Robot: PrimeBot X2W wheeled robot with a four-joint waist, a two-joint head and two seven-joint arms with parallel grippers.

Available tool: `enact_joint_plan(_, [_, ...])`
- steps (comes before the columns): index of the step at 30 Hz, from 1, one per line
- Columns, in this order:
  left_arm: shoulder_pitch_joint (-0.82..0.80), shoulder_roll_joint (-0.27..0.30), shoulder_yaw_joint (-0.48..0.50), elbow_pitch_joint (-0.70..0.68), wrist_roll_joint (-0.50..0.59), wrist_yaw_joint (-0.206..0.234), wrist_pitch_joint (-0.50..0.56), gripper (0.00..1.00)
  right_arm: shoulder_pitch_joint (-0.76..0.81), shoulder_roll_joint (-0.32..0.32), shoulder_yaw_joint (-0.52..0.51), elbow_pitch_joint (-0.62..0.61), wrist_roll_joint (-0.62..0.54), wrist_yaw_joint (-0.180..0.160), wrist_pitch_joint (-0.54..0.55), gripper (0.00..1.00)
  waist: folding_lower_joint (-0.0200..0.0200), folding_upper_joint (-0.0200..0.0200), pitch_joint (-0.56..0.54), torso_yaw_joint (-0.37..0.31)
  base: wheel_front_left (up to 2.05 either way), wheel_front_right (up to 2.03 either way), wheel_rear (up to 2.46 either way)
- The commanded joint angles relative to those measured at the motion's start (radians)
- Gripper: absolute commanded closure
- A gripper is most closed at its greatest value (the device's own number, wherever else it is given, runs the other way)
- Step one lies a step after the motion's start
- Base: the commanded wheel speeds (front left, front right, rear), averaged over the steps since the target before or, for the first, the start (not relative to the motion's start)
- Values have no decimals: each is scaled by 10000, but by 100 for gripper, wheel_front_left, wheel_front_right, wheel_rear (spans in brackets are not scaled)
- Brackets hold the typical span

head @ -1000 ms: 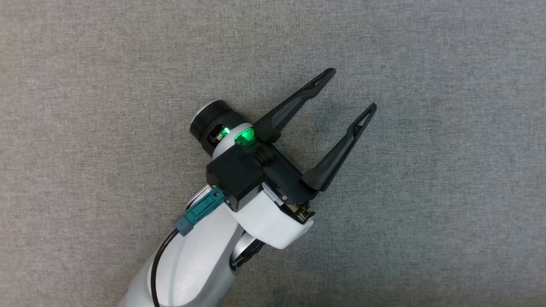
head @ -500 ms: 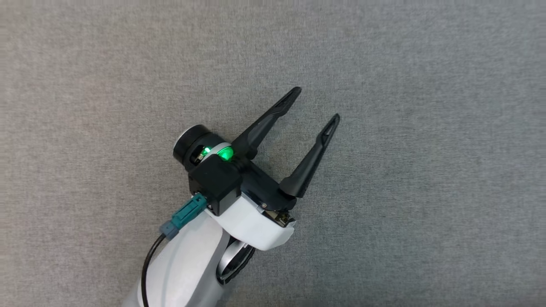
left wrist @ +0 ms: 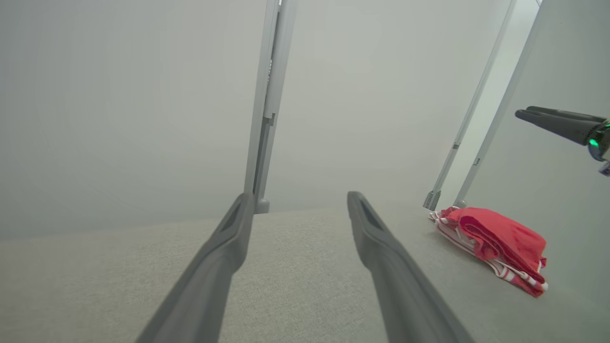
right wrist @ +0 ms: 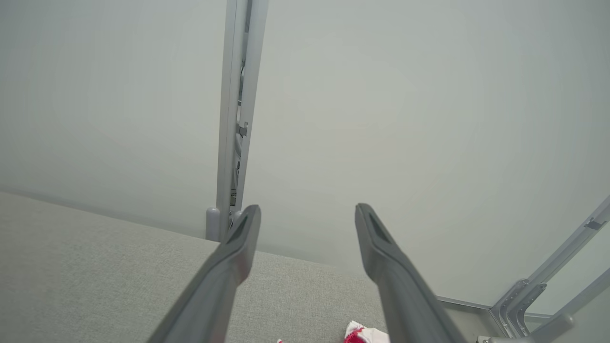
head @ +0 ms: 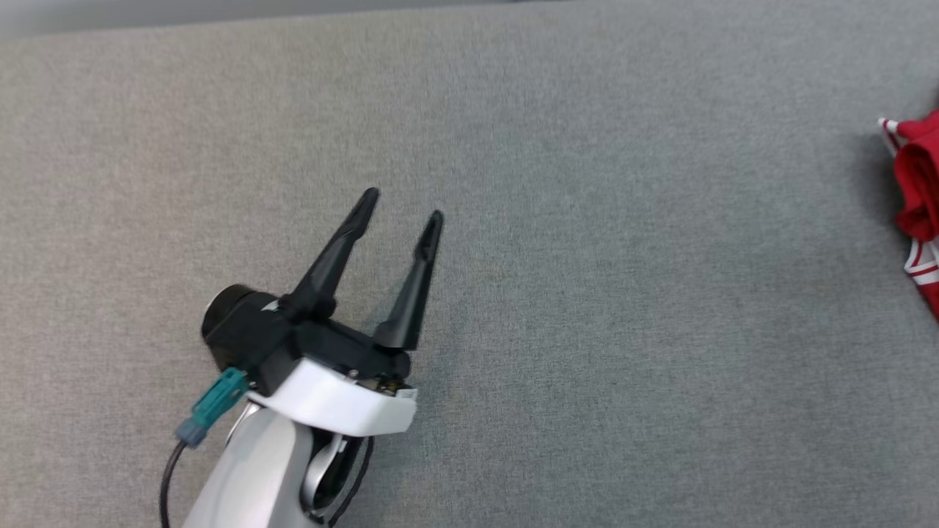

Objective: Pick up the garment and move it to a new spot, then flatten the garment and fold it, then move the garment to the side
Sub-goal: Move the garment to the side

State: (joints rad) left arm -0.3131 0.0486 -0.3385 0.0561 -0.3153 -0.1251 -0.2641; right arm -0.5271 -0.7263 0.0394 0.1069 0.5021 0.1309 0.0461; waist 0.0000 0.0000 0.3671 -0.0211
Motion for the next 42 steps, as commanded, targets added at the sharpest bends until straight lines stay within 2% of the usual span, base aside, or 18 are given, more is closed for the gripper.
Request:
enact_joint_plan(1, [322,46,402,-60,-46,108,12,0,185,562,177,-194,20,-3,-382,0,0,0,-666,-40,0,0,0])
enact_joint_plan(6, [966,41,1261,-85,-21,262,12,0,849,1710,861,-389,-556,-3,-1393,0,0,0,-1242,56,0,0,0])
enact_joint_plan(8, [1097,41,1354,-61,57,269,12,0,986,1932,915,-357,-657,-3,-1623,0,0,0,-1361,79,0,0,0])
enact_joint_plan(13, [1791,43,1717,62,135,357,12,0,1866,3085,1034,153,-1202,-3,-2563,0,0,0,-1950,239,0,0,0])
enact_joint_plan(22, [2646,43,2072,604,372,932,12,0,3189,4971,741,947,-2099,-3,-3106,0,0,0,-2619,476,0,0,0])
enact_joint_plan(25, [2844,46,2195,623,-88,1103,12,0,3511,5446,645,931,-2561,-1,-3132,0,0,0,-2777,536,0,0,0])
enact_joint_plan(33, [3047,43,2241,554,-10,1043,12,0,4031,6072,374,511,-3553,-3,-3129,0,0,0,-2897,580,0,0,0])
enact_joint_plan(42, [2953,43,2225,520,-144,1096,12,0,4053,6158,367,495,-3707,-3,-3131,0,0,0,-2889,649,0,0,0])
